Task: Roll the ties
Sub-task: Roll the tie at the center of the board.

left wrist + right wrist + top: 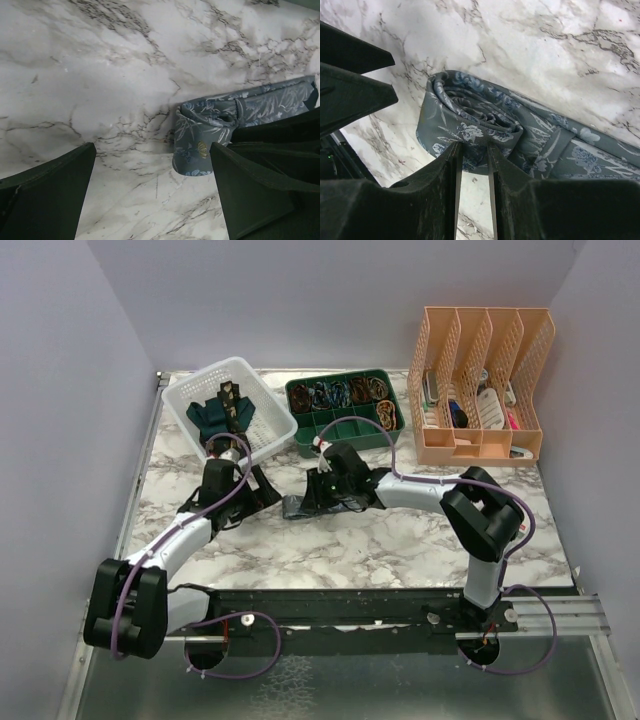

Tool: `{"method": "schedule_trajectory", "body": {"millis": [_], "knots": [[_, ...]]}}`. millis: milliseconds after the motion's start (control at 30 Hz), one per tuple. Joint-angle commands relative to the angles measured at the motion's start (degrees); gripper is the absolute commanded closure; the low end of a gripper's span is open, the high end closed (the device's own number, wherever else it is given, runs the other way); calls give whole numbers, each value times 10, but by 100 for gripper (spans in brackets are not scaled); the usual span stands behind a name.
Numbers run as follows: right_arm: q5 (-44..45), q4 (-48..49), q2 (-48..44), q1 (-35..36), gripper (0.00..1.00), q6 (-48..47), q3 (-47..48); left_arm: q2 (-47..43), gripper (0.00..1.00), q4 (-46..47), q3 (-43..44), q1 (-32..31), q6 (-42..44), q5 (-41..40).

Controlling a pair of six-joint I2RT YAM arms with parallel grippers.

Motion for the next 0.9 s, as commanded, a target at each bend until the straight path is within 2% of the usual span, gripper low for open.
{"method": "schedule_trajectory", "body": {"millis": [0,100,300,867], "knots": [[14,4,-5,-10,68,-12,-17,23,4,107,-23,3,-6,97],[12,11,-5,-16,68,-12,-24,42,4,166,-36,2,-20,127],[1,17,-3,-28,68,-9,-29,72,7,217,-39,-7,-11,172],[-15,19,9,-44,68,-8,-27,167,19,334,-35,-38,2,187]]}}
